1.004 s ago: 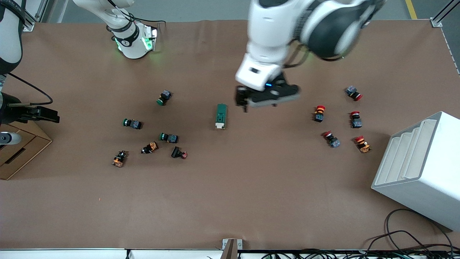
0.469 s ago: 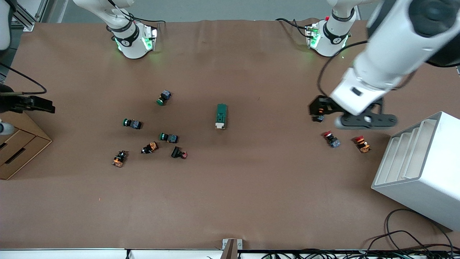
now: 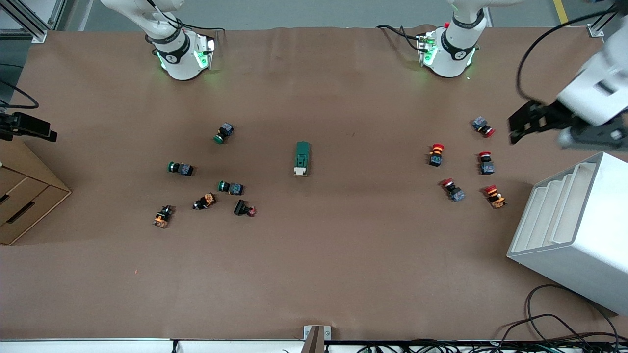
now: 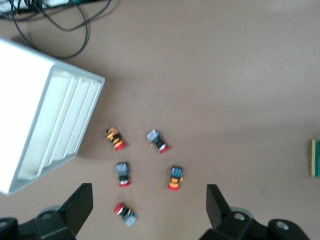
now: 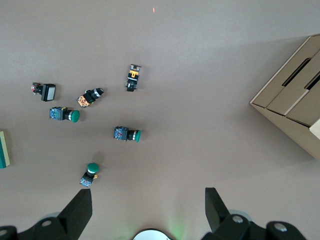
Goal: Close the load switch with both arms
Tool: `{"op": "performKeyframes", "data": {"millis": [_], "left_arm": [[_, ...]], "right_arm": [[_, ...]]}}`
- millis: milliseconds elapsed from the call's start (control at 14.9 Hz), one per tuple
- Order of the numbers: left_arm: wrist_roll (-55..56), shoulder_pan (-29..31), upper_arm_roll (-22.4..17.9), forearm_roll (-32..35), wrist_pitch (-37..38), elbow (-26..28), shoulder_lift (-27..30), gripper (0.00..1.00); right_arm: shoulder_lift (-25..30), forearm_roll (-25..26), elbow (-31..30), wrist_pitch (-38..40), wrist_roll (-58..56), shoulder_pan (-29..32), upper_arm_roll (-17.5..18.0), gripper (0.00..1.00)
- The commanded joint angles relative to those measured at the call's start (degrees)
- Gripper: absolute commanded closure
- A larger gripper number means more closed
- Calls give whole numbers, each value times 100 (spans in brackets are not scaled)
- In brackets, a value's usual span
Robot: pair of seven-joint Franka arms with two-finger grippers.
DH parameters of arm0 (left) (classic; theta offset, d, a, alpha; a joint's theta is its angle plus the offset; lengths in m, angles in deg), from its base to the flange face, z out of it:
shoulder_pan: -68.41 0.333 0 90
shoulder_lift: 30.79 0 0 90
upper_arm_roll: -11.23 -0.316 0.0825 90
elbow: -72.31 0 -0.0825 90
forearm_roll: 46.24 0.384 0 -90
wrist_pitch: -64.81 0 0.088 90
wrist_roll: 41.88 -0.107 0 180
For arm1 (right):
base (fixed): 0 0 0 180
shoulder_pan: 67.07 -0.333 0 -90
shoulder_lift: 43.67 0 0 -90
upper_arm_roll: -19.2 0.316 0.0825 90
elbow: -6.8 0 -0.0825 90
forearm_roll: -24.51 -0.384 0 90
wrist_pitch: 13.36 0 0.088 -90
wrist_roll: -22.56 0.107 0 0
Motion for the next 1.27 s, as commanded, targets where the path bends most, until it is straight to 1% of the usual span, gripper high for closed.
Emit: {"op": "performKeyframes", "data": {"millis": [0, 268, 402, 469, 803, 1071, 1205], "left_arm": [[-245, -142, -425, -277, 3, 556, 485, 0], [-254, -151, -496, -242, 223, 758, 811, 0], [-254, -169, -619, -242, 223, 1091, 1048, 0], [-246, -160, -619, -242, 223, 1154, 1092, 0], [-237, -125, -602, -216, 231, 1110, 1058, 0], [-202, -133, -566, -216, 258, 1084, 1067, 0], [-131, -151, -566, -224, 258, 1049, 1058, 0]], "right_arm": [[427, -34, -446, -42, -53, 47, 96, 0], [657, -43, -623, -68, -53, 20, 113, 0], [744, -60, -631, -59, -53, 12, 131, 0], [788, -60, -631, -51, -53, 20, 131, 0], [1017, -60, -895, -94, -53, -50, 131, 0], [1061, -60, -913, -51, 96, -85, 122, 0], [1096, -60, -913, -24, 394, -208, 113, 0]]}}
